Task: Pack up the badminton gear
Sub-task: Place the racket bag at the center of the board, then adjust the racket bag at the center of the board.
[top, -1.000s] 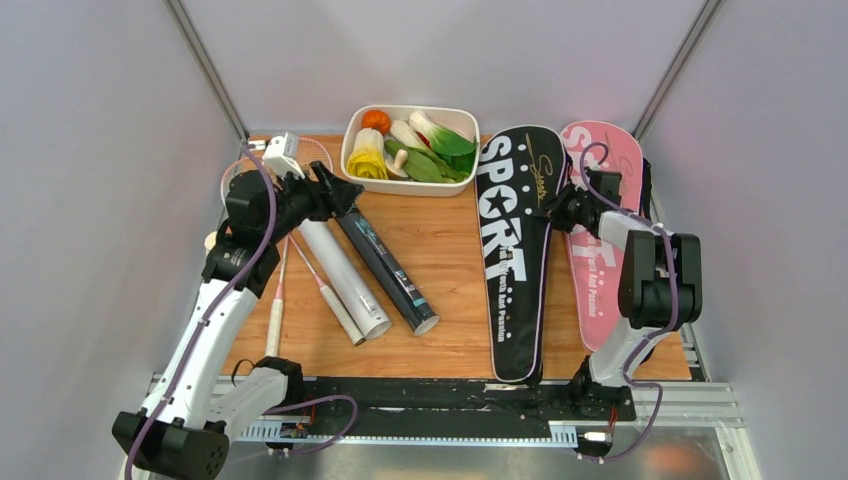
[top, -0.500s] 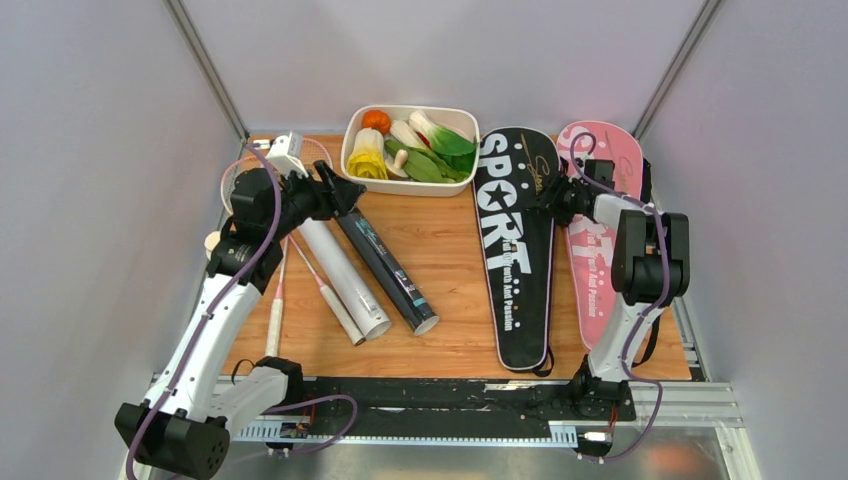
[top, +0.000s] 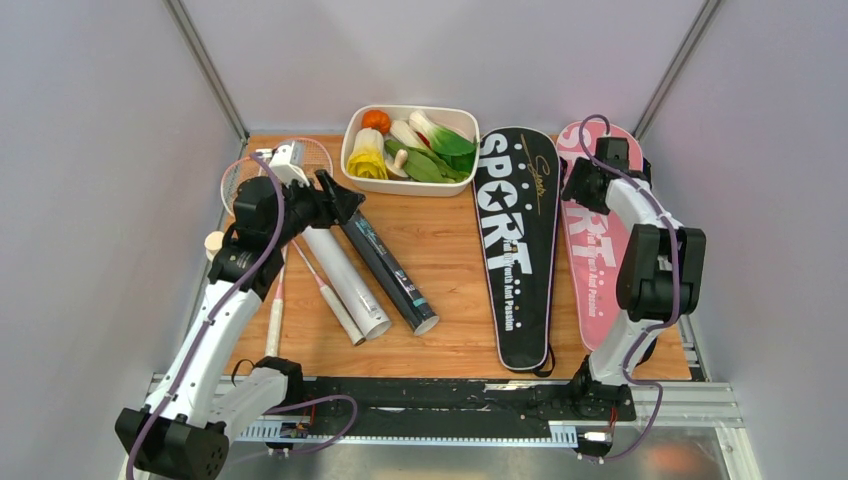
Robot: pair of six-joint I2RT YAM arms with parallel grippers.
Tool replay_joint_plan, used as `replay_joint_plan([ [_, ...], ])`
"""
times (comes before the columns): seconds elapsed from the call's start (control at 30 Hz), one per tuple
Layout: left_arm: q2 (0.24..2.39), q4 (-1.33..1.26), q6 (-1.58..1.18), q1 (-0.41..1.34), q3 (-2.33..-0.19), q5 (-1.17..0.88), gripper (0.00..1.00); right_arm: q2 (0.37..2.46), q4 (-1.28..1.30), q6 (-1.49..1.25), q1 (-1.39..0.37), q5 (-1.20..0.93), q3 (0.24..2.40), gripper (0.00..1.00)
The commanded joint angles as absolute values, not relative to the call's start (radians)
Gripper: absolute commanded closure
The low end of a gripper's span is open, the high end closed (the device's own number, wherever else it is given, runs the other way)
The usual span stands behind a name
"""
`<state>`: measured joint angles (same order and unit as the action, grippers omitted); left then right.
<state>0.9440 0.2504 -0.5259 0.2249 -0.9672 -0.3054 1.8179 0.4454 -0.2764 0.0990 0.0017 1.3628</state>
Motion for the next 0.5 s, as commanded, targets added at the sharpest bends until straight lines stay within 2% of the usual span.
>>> replay_joint_plan([
  [0.0, 0.914, 0.234, -0.502, 0.226, -0.962, -0.311, 0.29, 1.831, 0.536, -0.182, 0.084, 0.196, 1.363, 0.37],
  [0.17, 0.917, 0.241, -0.493, 0.225, -0.953, -0.306, 0.29, 1.854, 0.539, -0.16, 0.07, 0.18, 1.35, 0.43],
  [0.47, 0.94, 0.235, -0.496, 0.227, -0.958, -0.304, 0.29, 1.952, 0.531, -0.159, 0.024, 0.218, 1.351, 0.46],
])
